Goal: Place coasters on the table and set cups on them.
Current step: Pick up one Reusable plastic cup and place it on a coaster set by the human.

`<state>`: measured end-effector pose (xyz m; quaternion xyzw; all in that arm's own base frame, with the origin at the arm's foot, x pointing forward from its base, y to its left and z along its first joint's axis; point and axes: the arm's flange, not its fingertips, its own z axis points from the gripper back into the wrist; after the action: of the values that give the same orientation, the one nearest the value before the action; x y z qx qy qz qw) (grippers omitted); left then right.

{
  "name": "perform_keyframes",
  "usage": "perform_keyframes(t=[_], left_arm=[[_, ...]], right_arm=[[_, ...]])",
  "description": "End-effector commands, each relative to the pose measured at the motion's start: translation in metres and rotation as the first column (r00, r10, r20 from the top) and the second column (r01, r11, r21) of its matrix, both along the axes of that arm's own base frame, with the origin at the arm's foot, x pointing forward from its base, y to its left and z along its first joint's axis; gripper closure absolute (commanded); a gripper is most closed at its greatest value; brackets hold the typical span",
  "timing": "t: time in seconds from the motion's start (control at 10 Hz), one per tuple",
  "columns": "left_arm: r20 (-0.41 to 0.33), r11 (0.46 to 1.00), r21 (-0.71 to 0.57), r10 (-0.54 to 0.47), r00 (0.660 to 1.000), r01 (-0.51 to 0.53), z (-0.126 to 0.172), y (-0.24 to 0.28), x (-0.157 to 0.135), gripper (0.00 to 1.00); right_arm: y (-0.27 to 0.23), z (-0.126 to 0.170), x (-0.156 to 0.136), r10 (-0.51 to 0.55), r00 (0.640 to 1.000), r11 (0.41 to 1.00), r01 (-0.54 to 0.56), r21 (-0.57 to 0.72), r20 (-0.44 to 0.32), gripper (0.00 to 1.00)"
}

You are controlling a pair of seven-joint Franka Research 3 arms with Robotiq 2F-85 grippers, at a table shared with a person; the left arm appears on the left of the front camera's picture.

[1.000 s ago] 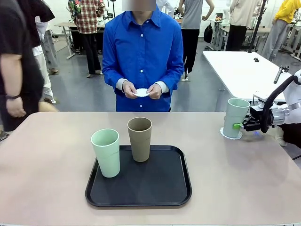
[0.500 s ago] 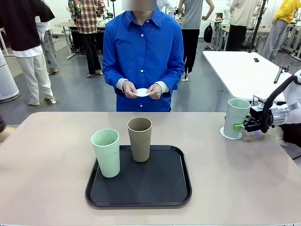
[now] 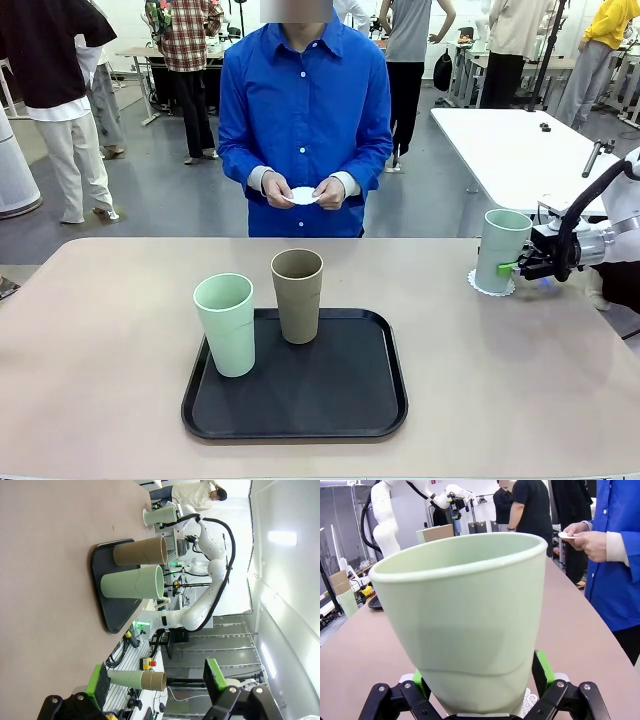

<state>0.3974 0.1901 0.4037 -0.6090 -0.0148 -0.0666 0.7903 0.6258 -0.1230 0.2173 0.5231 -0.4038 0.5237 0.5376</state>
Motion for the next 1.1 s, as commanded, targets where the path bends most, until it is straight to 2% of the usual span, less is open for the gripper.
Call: perform_keyframes(t=[0.0, 0.3, 1.0], left_arm=[[0.006, 1.0, -0.008, 0.003, 1.0, -0.003, 0.0022, 0.0003, -0.0008, 0.0], [0.006, 1.0, -0.008, 0.003, 1.0, -0.003, 0.0022, 0.0003, -0.0008, 0.0], [0.006, 1.0, -0.008, 0.003, 1.0, -0.003, 0.0022, 0.0003, -0.0008, 0.0]], right_arm=[[-0.0024, 0.0013, 0.0075, 0.044, 0.999, 0.999, -0.044, -0.032, -0.021, 0.0], [-0.0042, 0.0023, 0.008, 0.06, 0.997, 0.997, -0.062, -0.045, -0.046, 0.0], [-0.0102, 0.0039, 0.0088, 0.057, 0.998, 0.997, -0.059, -0.051, -0.039, 0.0]])
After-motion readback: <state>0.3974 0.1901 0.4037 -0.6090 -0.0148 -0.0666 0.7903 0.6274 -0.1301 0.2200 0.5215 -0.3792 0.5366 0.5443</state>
